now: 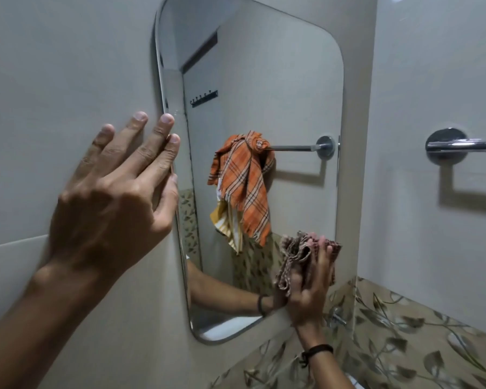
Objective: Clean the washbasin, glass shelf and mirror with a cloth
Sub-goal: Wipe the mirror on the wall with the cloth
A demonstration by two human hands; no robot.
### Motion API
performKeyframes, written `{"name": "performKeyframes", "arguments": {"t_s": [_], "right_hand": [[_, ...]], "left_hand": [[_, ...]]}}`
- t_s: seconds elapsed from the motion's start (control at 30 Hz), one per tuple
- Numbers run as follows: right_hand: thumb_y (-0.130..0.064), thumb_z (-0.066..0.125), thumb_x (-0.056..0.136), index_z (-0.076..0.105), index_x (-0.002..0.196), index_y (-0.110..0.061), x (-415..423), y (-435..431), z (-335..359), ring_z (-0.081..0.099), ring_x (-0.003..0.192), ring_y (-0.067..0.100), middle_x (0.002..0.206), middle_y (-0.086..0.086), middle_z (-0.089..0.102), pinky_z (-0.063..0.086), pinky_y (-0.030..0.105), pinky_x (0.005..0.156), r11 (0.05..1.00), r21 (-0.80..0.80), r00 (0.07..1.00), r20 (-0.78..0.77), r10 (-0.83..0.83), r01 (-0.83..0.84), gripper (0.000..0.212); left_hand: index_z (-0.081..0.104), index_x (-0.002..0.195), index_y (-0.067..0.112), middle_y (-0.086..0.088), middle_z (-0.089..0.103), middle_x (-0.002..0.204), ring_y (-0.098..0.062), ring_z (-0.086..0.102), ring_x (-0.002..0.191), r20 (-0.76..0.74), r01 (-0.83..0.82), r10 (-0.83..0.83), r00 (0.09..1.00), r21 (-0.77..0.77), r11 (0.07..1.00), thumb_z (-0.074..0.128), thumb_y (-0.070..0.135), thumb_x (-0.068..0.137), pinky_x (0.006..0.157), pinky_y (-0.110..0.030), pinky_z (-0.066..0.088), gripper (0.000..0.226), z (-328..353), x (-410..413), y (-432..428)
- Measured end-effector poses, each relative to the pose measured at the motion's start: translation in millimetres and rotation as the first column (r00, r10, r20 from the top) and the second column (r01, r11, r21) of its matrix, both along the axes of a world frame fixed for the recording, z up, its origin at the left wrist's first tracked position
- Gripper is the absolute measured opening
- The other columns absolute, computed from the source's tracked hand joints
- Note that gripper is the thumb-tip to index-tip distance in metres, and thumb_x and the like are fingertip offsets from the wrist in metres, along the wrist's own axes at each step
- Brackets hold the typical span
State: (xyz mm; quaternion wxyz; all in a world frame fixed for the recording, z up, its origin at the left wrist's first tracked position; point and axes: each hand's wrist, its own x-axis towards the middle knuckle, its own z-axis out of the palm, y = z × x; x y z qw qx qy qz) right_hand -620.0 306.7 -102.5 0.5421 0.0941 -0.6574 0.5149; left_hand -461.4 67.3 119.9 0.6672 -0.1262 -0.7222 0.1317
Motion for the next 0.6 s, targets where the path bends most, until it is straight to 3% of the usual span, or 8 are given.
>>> {"name": "performKeyframes", "arguments": {"t_s": [0.1, 0.2, 0.33, 0.47, 0.6], "right_hand": [[-0.050, 0.041, 0.098, 0.022, 0.158, -0.028, -25.1, 28.7, 4.7, 0.018, 0.153, 0.018, 0.165, -0.007, 0.024, 0.027, 0.057, 0.119, 0.980, -0.189, 0.994, 0.081, 0.076, -0.060, 0.066], [-0.066, 0.035, 0.096, 0.019, 0.157, -0.038, -37.2, 39.0, 13.4, 0.023, 0.152, 0.019, 0.164, -0.006, 0.027, 0.031, 0.052, 0.118, 0.969, -0.245, 0.986, 0.151, 0.074, -0.036, 0.069], [-0.071, 0.029, 0.094, 0.014, 0.158, -0.039, -28.2, 23.3, 31.4, 0.022, 0.152, 0.019, 0.166, -0.008, 0.021, 0.031, 0.054, 0.118, 0.967, -0.256, 0.984, 0.175, 0.036, 0.010, 0.073], [-0.067, 0.029, 0.095, 0.009, 0.159, -0.037, 15.6, -28.9, 61.9, 0.008, 0.155, 0.017, 0.167, -0.011, 0.011, 0.023, 0.064, 0.118, 0.991, -0.137, 0.994, 0.110, 0.001, 0.014, 0.073], [-0.052, 0.037, 0.103, 0.030, 0.154, -0.033, 73.4, -97.4, 64.9, 0.018, 0.152, 0.036, 0.163, 0.012, 0.027, 0.014, 0.063, 0.120, 0.946, 0.313, 0.983, -0.180, -0.035, 0.091, 0.055]], "left_hand": [[0.056, 0.143, 0.009, -0.003, 0.042, 0.157, -0.026, 0.040, 0.146, -0.002, -0.005, 0.005, 1.000, -0.005, 1.000, 0.048, 0.020, 0.101, 0.123, -0.045, 0.028, 0.045, 0.1, 0.0, 1.0], [0.056, 0.143, 0.009, -0.002, 0.042, 0.157, -0.026, 0.041, 0.146, 0.003, -0.005, 0.005, 1.000, -0.005, 1.000, 0.048, 0.020, 0.100, 0.122, -0.046, 0.029, 0.045, 1.4, 0.3, 1.0], [0.054, 0.145, 0.009, -0.002, 0.041, 0.157, -0.025, 0.039, 0.147, 0.009, -0.010, 0.010, 1.000, -0.005, 1.000, 0.048, 0.020, 0.100, 0.122, -0.046, 0.029, 0.047, 0.9, 0.4, 0.7], [0.054, 0.146, 0.010, -0.002, 0.040, 0.158, -0.025, 0.038, 0.147, 0.013, -0.022, 0.022, 1.000, -0.002, 1.000, 0.047, 0.021, 0.100, 0.122, -0.046, 0.029, 0.047, 0.6, 0.2, 0.6], [0.054, 0.145, 0.009, -0.003, 0.040, 0.158, -0.025, 0.038, 0.147, 0.027, -0.020, 0.020, 0.999, -0.002, 1.000, 0.047, 0.020, 0.101, 0.122, -0.046, 0.029, 0.046, 1.2, 2.3, 0.8]]}}
